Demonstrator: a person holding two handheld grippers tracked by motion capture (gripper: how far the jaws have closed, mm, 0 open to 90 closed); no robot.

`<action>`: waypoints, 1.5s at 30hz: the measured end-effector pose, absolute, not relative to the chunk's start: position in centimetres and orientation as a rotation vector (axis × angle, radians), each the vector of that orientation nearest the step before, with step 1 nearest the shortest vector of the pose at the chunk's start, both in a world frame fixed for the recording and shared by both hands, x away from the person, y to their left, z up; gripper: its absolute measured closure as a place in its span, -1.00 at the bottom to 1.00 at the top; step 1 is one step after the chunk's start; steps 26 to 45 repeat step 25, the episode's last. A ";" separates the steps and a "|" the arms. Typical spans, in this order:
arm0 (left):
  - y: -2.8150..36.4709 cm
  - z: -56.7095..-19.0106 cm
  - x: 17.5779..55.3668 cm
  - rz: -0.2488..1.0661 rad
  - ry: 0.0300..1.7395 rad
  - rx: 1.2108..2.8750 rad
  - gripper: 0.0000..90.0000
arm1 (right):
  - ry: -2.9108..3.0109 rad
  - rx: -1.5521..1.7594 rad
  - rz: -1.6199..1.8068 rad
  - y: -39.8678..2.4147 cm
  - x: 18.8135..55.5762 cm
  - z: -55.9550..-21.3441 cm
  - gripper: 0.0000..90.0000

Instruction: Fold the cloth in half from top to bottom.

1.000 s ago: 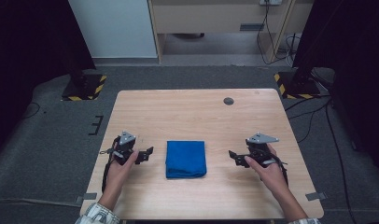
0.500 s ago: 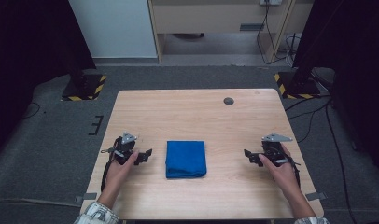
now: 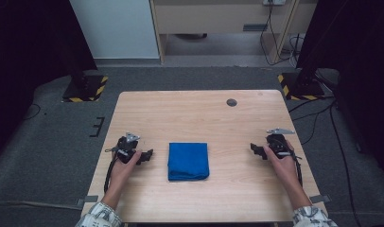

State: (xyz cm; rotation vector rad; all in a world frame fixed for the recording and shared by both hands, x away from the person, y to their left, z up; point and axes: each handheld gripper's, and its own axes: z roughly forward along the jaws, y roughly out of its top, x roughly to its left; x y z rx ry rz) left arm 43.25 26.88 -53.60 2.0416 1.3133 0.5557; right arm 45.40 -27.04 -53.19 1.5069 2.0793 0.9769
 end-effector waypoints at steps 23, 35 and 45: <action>26.7 -53.7 43.6 0.550 1.310 2.049 -0.94 | 2.077 1.470 0.867 -25.8 44.4 -54.0 -0.91; 26.7 -53.7 43.6 0.550 1.310 2.049 -0.94 | 2.073 1.478 0.866 -25.8 44.3 -54.0 -0.91; 26.7 -53.7 43.6 0.550 1.310 2.049 -0.94 | 2.073 1.478 0.866 -25.8 44.3 -54.0 -0.91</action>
